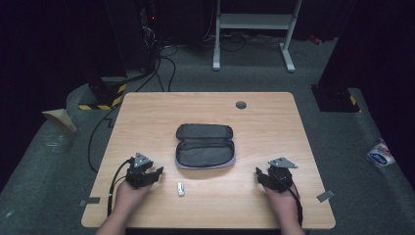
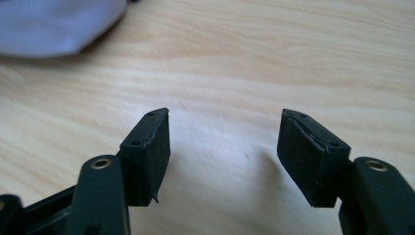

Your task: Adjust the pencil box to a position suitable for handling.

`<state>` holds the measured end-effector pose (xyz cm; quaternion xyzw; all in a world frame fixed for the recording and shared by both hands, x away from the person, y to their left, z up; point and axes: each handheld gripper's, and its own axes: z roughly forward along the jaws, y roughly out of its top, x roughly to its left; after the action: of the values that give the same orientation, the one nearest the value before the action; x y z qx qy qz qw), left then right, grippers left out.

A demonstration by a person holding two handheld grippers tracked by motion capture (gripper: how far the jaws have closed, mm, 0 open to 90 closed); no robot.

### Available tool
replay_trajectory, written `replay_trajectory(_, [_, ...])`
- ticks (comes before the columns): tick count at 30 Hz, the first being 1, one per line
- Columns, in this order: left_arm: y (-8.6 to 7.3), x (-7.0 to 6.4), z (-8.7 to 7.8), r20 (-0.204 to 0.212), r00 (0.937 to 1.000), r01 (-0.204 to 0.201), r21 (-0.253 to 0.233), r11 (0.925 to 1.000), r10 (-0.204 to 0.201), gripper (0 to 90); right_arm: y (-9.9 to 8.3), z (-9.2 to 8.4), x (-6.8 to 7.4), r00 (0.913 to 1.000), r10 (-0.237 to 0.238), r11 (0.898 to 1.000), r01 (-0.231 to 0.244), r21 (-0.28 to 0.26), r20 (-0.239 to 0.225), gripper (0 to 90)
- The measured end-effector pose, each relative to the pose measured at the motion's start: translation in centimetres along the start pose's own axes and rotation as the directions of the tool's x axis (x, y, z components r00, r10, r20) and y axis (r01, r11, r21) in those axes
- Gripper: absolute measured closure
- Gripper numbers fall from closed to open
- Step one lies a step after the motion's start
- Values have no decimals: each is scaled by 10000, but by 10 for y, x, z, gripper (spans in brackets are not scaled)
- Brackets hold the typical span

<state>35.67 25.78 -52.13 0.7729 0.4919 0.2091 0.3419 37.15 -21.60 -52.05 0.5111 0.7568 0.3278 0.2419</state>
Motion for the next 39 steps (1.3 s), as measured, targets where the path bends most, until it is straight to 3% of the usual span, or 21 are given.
replay_trajectory(2, [-4, 1, -2, 72, 10000, 31, 8, 10000, -31, 469, -3, -2, -2, 10000, -50, 9999, 50, 112, 3, 334])
replay_trajectory(4, [-11, 3, -7, 76, 9999, 75, -76, 9999, -74, 445, -9, -5, -4, 9996, -7, 9996, 15, 269, -295, 294])
replay_trajectory(10, [-22, 0, -18, 43, 10000, 58, -99, 9999, -58, 356, -14, -11, 2, 9998, 7, 9996, -2, 296, -173, 278])
replay_trajectory(12, [-21, -5, -20, 157, 9998, 147, 50, 9999, -148, 350, -13, -10, 2, 9999, 51, 9994, -47, 332, -125, 264])
replay_trajectory(18, [-17, -28, -22, 609, 9970, -491, 126, 9987, 482, 365, -13, -9, 3, 9998, -11, 9995, 18, 322, -215, 265])
replay_trajectory(22, [-14, -40, -23, 892, 9935, -706, 3, 9975, 702, 380, -12, -9, 3, 9998, 32, 9995, -26, 330, -191, 265])
replay_trajectory(30, [-13, -64, -24, 1833, 9778, -1009, -145, 9948, 1018, 408, -12, -9, 3, 9998, 44, 9994, -38, 340, -192, 266])
replay_trajectory(35, [-13, -81, -26, 2151, 9663, -1400, -217, 9899, 1414, 427, -12, -9, 3, 9998, 43, 9994, -36, 337, -199, 267])
replay_trajectory(39, [-13, -90, -23, 2098, 9636, -1684, -41, 9857, 1655, 432, -12, -9, 3, 9998, 42, 9994, -36, 338, -205, 268])
